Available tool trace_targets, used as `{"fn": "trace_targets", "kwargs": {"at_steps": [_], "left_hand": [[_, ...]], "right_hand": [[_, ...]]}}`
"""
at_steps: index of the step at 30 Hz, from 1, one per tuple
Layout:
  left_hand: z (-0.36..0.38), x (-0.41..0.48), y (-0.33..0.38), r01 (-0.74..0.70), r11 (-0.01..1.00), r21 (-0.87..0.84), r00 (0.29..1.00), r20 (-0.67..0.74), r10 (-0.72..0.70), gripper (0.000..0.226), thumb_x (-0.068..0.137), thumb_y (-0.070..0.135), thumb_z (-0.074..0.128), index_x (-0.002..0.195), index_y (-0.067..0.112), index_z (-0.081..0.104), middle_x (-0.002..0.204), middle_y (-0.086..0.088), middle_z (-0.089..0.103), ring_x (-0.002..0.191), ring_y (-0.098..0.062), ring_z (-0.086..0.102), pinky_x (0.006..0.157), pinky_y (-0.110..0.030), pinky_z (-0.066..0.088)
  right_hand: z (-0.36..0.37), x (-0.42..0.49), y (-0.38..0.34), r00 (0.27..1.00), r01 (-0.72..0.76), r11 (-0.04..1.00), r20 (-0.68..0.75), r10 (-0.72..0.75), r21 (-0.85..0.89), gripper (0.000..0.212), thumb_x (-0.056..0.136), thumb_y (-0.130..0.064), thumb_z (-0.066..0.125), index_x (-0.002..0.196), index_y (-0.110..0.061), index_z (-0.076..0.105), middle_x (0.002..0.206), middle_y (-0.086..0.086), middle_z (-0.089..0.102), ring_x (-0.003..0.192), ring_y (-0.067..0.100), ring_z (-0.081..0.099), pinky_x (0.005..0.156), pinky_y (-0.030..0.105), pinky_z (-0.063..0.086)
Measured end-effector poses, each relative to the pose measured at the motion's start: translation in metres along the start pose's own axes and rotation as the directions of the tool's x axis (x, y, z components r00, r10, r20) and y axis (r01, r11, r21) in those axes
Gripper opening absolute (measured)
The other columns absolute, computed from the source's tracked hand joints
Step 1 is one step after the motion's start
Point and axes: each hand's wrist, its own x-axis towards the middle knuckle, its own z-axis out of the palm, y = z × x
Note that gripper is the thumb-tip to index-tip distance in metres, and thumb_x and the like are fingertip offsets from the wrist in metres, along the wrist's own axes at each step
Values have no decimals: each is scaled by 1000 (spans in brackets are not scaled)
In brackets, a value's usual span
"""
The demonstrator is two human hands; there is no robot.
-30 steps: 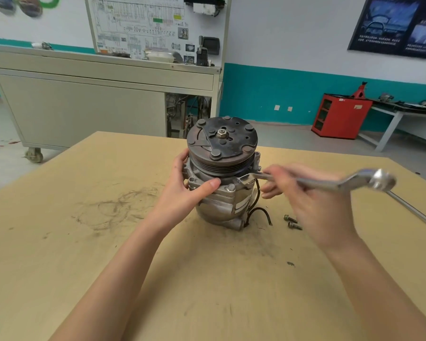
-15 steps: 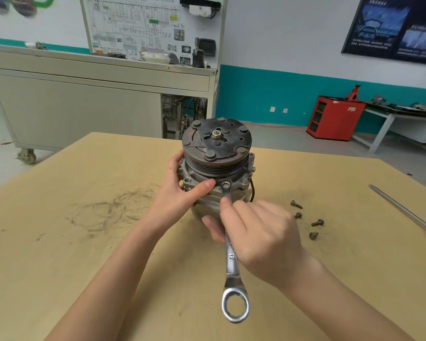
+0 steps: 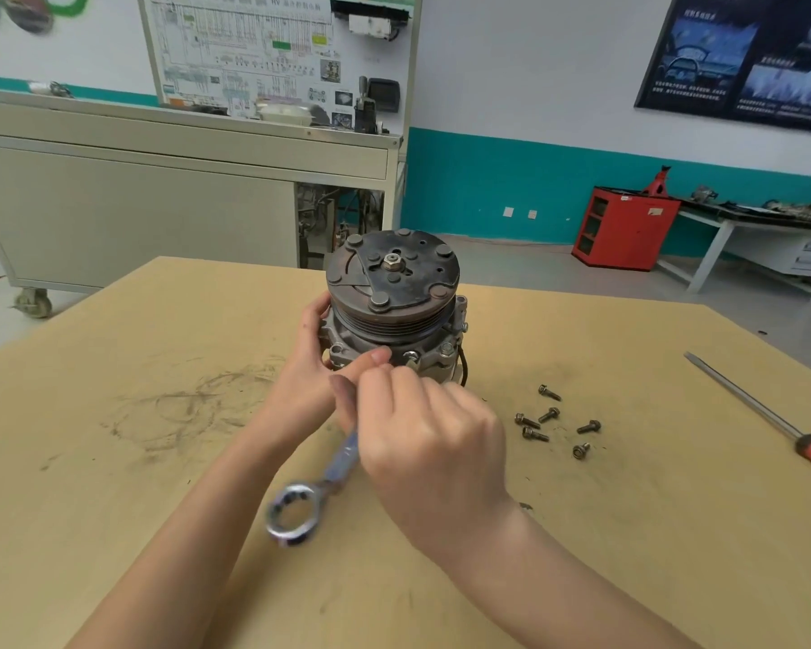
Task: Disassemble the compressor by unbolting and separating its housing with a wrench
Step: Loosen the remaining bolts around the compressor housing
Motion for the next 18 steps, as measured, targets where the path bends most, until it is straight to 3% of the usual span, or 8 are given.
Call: {"fn": "trace_targets", "kwargs": {"at_steps": [1, 3, 7, 10, 14, 16, 18], "left_hand": [[-3, 3, 3, 50, 999, 4, 999, 11, -50, 80, 59, 57, 78, 128, 48, 39, 126, 9, 59, 114, 0, 57, 100, -24, 44], [-9, 7, 1, 41, 999, 24, 998, 45, -42, 83, 57, 59, 77, 130, 49, 37, 131, 13, 55, 116, 6, 52, 93, -10, 42], [-4, 4, 0, 54, 998, 23, 997, 52, -55, 95, 58, 56, 77, 139, 35, 34, 130, 15, 54, 117, 5, 52, 95, -14, 41], [-2, 5, 5, 93, 995, 20, 996, 8, -93, 84, 62, 46, 78, 134, 38, 35, 126, 16, 55, 109, 11, 53, 84, -3, 41], [-8, 0, 13, 149, 988, 37, 988, 38, -150, 92, 66, 49, 81, 142, 34, 32, 131, 10, 56, 117, 2, 53, 93, -13, 42], [-20, -9, 15, 164, 986, 27, 983, 79, -165, 93, 63, 48, 73, 144, 35, 28, 138, 13, 48, 125, 1, 47, 103, -23, 38], [-33, -29, 15, 182, 981, 72, 982, 36, -185, 87, 62, 47, 72, 140, 41, 32, 135, 20, 50, 123, 3, 49, 103, -28, 39]], "right_hand": [[-4, -4, 2, 998, -35, 999, 61, 33, 40, 46, 98, -28, 41, 59, -16, 62, 50, -3, 46, 40, 13, 45, 42, 25, 30], [-9, -12, 8, 995, -78, 994, 70, 73, 82, 42, 97, -33, 47, 62, -15, 64, 50, -4, 45, 41, 13, 44, 42, 24, 30], [-14, -12, 6, 983, -136, 987, 133, 124, 91, 40, 93, -37, 49, 66, -13, 67, 51, -4, 46, 40, 12, 45, 40, 23, 32], [-13, -6, 2, 975, -188, 976, 144, 172, 106, 40, 92, -37, 50, 59, -16, 57, 49, -4, 44, 38, 12, 43, 39, 23, 30], [-12, -1, 8, 967, -242, 956, 125, 223, 168, 39, 93, -33, 53, 59, -15, 55, 49, -3, 45, 38, 13, 42, 38, 24, 31], [-12, -4, 14, 966, -250, 944, 121, 228, 215, 41, 96, -31, 50, 59, -14, 54, 49, -3, 45, 37, 12, 41, 39, 21, 28], [-12, -5, 20, 967, -242, 937, 147, 210, 251, 41, 97, -31, 48, 60, -13, 55, 49, -3, 45, 37, 11, 40, 38, 20, 30]]}}
